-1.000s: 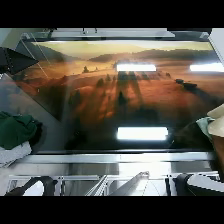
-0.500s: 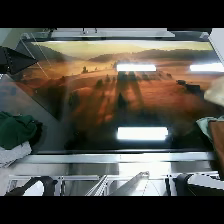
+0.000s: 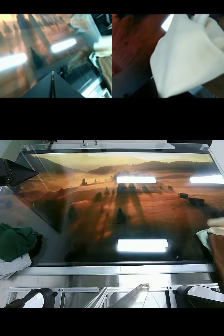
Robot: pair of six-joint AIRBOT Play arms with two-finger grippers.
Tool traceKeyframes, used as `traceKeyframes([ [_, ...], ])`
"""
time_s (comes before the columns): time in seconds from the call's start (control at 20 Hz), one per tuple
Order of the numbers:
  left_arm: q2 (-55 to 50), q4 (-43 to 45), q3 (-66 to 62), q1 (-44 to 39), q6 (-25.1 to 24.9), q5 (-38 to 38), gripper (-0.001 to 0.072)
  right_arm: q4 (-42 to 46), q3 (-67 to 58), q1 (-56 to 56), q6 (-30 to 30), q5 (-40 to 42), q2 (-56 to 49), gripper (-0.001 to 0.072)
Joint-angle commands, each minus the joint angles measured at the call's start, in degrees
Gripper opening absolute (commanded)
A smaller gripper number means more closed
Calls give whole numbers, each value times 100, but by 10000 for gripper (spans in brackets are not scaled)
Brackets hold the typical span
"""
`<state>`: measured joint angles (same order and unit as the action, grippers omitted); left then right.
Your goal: Fold the shirts.
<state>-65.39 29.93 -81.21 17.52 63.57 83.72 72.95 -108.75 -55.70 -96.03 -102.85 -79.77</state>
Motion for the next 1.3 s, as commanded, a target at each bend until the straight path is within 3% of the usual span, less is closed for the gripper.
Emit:
traceKeyframes([
  [0.0,-2,52,2,-149,-22,26,27,1499,852,-474,44,-273,555,22],
  [0.15,-2,50,2,-442,-125,22,27,1303,1982,-1091,116,-264,957,23],
  [0.45,-2,52,0,-898,-170,-201,27,1996,3274,-1641,2,-291,1128,47],
  [0.5,-2,50,0,-905,-170,-184,26,2009,3318,-1722,7,-289,1143,295],
  [0.55,-2,52,0,-905,-170,-179,27,2098,3318,-1792,9,-289,1158,636],
  [0.6,-2,55,0,-903,-184,-186,26,2234,3316,-1832,13,-289,1182,706],
  [0.75,-2,50,0,-905,-210,-190,27,2583,3316,-1880,4,-289,1244,707],
  [0.95,-2,42,0,-905,-205,-402,27,1469,3257,-1652,-407,-232,1130,688],
  [1.0,-2,26,0,-905,-203,-518,27,1014,3254,-1504,-411,-214,1088,433],
  [1.05,-2,26,0,-905,-203,-612,27,463,3254,-1303,-385,-210,1036,10],
  [1.25,7,50,2,-905,-210,-852,26,-1091,3259,39,94,72,1069,22],
])
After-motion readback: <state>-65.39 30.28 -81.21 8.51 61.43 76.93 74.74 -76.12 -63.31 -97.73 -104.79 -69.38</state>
